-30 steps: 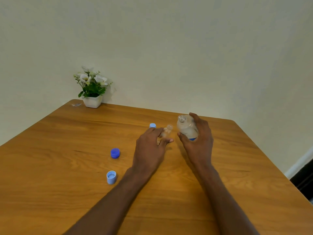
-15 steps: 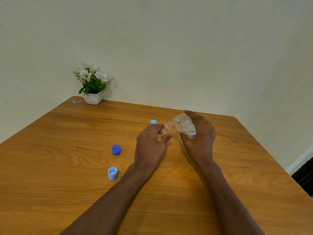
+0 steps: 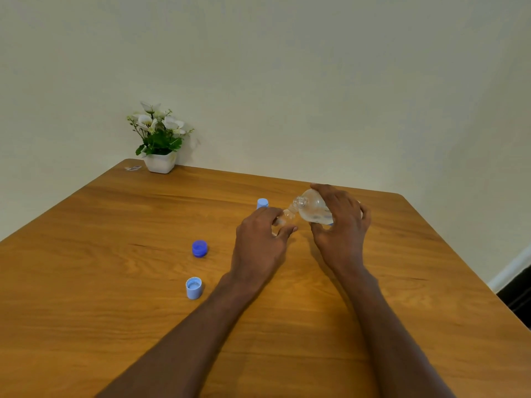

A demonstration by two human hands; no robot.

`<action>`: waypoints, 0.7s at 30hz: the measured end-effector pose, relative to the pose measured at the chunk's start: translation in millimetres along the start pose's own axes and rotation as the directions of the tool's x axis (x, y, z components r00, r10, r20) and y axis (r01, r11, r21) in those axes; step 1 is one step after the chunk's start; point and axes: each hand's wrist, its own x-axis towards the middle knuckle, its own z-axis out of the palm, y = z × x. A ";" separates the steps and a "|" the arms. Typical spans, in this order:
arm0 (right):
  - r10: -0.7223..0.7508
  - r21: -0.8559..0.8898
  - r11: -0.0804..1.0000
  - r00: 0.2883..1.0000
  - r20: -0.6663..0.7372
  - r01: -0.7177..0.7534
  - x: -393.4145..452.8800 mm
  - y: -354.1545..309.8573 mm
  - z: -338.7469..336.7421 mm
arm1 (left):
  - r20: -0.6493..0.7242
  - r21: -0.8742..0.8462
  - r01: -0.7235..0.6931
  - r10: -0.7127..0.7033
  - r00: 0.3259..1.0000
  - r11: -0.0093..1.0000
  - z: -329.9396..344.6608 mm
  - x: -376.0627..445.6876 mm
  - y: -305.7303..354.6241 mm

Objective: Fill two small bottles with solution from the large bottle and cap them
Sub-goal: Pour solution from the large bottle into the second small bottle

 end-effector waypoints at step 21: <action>0.001 -0.028 1.000 0.999 0.032 0.000 2.4 1.7 -3.8 | 0.020 0.016 0.009 -0.010 1.000 1.000 0.5 1.3 0.2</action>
